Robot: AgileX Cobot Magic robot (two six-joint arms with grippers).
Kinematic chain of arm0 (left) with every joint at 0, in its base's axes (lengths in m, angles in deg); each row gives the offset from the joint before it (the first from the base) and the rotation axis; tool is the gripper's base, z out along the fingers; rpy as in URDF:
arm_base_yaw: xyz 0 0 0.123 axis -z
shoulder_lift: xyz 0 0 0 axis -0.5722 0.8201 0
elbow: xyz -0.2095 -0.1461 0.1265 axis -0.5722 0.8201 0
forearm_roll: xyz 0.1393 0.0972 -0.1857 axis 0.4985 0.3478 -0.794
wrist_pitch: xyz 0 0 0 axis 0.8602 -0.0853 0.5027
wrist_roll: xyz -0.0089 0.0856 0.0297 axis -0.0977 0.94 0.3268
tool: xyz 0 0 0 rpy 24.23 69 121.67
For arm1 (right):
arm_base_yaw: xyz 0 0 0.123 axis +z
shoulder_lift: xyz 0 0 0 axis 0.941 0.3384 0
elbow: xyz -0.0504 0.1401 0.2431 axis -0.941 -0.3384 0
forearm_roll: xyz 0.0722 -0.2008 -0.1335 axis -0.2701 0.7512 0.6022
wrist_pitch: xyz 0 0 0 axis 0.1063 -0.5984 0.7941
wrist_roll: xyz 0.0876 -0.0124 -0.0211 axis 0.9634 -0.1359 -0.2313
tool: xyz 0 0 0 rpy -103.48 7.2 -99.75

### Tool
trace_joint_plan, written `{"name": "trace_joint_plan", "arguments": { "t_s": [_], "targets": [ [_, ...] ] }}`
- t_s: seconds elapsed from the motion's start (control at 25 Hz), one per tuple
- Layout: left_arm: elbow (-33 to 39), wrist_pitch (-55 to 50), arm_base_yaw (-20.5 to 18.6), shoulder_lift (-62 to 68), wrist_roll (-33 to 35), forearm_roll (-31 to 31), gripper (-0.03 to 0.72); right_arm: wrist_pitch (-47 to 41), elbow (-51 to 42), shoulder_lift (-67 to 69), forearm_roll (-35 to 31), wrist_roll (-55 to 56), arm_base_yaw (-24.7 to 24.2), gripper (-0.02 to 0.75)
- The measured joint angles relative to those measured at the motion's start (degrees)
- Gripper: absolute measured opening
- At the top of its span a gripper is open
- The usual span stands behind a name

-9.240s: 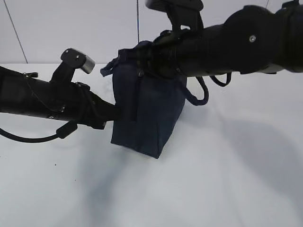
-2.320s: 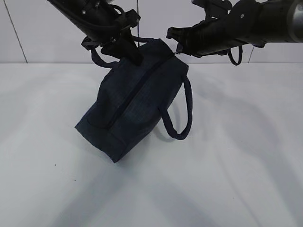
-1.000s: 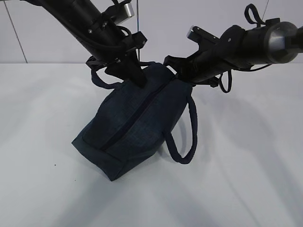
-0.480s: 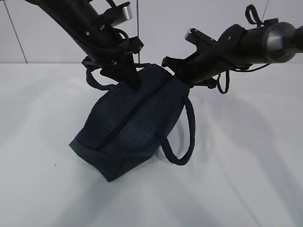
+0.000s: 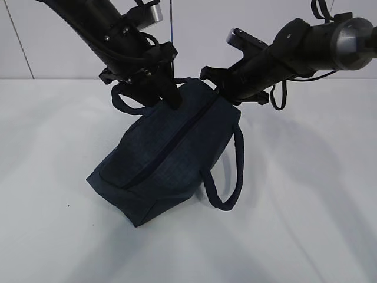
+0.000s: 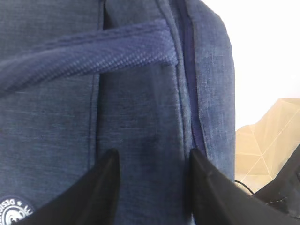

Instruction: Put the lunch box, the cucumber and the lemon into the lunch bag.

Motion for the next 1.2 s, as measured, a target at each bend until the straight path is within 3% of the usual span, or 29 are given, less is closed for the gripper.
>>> {"name": "trace_joint_plan", "arguments": {
  "t_s": [0.32,0.64,1.08,1.2],
  "targets": [
    [-0.5,-0.1,0.0,0.0,-0.8,0.0,0.357,-0.8,0.0,0.0,-0.3,-0.9,0.0,0.017],
    [-10.3,-0.3,-0.2,2.4,-1.9,-0.1,0.357,-1.1,0.0,0.0,-0.5,-1.2,0.0,0.017],
    [-11.1,-0.3,-0.2,7.1,-2.4,-2.2,0.356,-1.9,1.2,0.0,-0.6,-1.4,0.0,0.017],
    [-11.1,-0.3,-0.2,8.4,-2.4,-2.6,0.273,-1.9,1.8,0.0,-0.8,-1.5,0.0,0.017]
  ]
}}
